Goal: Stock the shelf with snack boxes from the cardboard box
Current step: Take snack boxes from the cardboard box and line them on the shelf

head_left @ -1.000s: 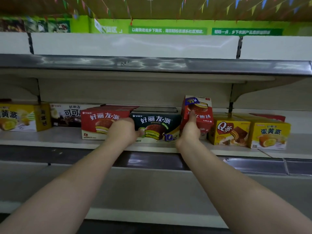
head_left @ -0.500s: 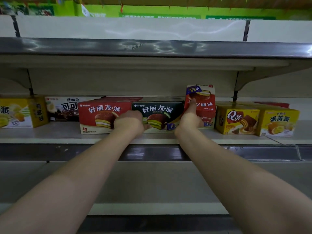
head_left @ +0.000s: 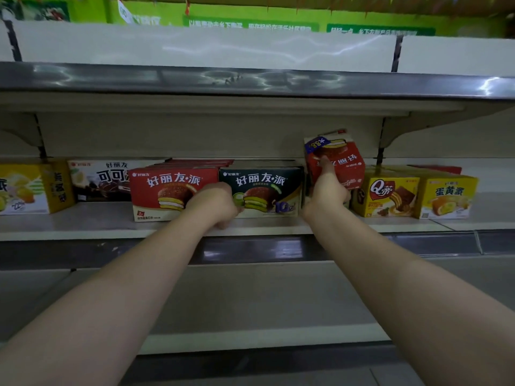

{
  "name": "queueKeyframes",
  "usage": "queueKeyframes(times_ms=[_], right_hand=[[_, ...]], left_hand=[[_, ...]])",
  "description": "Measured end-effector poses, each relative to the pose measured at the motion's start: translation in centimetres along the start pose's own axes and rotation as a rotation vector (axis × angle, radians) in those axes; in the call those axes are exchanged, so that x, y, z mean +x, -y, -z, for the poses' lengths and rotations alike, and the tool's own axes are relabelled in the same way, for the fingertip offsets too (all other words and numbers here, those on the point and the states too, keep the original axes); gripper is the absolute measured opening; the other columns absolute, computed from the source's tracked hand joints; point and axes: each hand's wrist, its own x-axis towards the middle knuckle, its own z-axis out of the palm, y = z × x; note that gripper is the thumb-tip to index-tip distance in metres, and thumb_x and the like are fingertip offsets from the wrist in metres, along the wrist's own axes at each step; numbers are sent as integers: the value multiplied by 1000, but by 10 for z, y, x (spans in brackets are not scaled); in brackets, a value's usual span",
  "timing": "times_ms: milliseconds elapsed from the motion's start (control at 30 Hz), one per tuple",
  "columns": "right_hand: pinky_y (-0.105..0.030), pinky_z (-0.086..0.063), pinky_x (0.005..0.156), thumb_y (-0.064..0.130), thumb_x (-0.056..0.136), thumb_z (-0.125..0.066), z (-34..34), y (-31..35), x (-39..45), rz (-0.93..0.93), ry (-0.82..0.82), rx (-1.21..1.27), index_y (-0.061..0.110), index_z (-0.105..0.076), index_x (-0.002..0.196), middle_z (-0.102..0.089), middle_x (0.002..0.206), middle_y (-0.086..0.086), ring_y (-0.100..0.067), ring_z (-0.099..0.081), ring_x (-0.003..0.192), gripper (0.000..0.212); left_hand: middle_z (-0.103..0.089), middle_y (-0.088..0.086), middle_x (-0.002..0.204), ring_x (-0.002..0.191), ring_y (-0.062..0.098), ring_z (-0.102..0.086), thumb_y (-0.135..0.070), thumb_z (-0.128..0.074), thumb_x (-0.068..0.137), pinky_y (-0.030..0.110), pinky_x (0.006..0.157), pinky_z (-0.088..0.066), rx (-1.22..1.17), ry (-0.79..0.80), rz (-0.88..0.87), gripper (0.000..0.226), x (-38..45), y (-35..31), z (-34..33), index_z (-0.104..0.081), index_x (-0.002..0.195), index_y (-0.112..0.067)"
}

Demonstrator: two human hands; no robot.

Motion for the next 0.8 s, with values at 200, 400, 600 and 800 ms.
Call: queueKeyframes(times_ms=[200, 400, 600, 800], right_hand=[[-24, -51, 67, 43, 80, -72, 41, 26, -34, -72, 316, -156, 21, -54, 118, -67, 103, -2, -15, -64, 85, 48], [-21, -44, 65, 38, 84, -68, 94, 53, -58, -94, 537, -486, 21, -62, 92, -65, 81, 0, -11, -54, 69, 20], [-21, -42, 64, 32, 87, -66, 176, 74, -59, -26, 680, -661, 26, -63, 92, -66, 72, 7, -10, -47, 66, 8], [-21, -38, 61, 32, 83, -66, 269, 76, -53, -138, 653, -643, 22, -63, 86, -58, 60, 9, -6, -43, 55, 11]], left_hand=[[-70, 11, 104, 75, 17, -68, -43, -49, 98, 21, 47, -50, -1103, 20, -102, 52, -33, -19, 6, -50, 131, -4], [-69, 8, 110, 87, 26, -71, -54, -49, 93, 34, 70, -58, -1214, 135, -228, 47, -96, -57, 2, -55, 124, -19], [-72, 7, 103, 81, 25, -71, -32, -65, 88, 34, 69, -61, -1336, 190, -155, 37, -162, -80, -58, -53, 121, -21], [-75, 4, 95, 82, 27, -73, -39, -74, 59, 32, 64, -59, -1491, 215, -26, 72, -220, -110, -136, -52, 125, -21]])
